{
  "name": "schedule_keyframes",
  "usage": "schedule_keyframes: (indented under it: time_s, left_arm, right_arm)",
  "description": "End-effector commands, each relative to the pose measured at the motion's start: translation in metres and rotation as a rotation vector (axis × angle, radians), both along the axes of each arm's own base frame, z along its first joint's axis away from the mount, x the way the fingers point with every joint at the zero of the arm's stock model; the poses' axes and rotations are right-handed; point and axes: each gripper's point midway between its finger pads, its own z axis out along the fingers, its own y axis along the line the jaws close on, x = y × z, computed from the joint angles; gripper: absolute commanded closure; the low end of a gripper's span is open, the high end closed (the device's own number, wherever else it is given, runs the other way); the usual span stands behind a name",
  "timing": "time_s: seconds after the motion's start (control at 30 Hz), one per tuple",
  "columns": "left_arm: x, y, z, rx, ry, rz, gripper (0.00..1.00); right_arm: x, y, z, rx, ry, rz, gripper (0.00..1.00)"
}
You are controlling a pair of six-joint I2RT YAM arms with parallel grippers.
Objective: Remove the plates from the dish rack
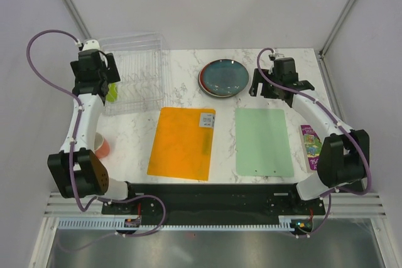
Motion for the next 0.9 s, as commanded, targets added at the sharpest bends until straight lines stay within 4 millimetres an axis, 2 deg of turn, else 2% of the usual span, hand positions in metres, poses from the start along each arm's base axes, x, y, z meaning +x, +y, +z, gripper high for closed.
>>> schedule_keyframes:
  time_s: [0.0,0.07,0.1,0.13,0.3,0.33,0.43,0.77,0.87]
  left_arm:
    - [0.015,0.013,-0.001,0.024,0.026,0.013,0.03]
    - [0.017,0.021,-0.01,0.039,0.063,0.051,0.05]
    - [0.021,0.022,-0.022,0.013,0.08,0.075,0.09]
    - [0.022,0.023,-0.025,0.012,0.088,0.083,0.11]
    - [0.031,0.028,-0.053,-0.025,0.136,0.11,0.15]
    - [0.034,0.029,-0.065,-0.036,0.158,0.111,0.16]
    - [0.038,0.03,-0.078,-0.062,0.176,0.124,0.17]
    - [0.05,0.044,-0.095,-0.056,0.207,0.164,0.2]
    - [0.051,0.049,-0.1,-0.058,0.212,0.175,0.26]
  right_arm:
    - [0.008,0.002,-0.001,0.012,-0.035,-0.003,0.06]
    - [0.008,0.004,-0.006,0.02,-0.034,0.001,0.06]
    - [0.007,0.004,-0.009,0.022,-0.027,0.002,0.06]
    - [0.007,0.005,-0.012,0.025,-0.025,0.007,0.06]
    - [0.011,0.007,-0.024,0.017,-0.003,0.021,0.06]
    - [0.011,0.006,-0.027,0.016,0.002,0.021,0.06]
    - [0.01,0.008,-0.033,0.017,0.013,0.028,0.06]
    - [0.005,0.01,-0.056,0.03,0.047,0.033,0.06]
    - [0.005,0.01,-0.061,0.032,0.055,0.033,0.06]
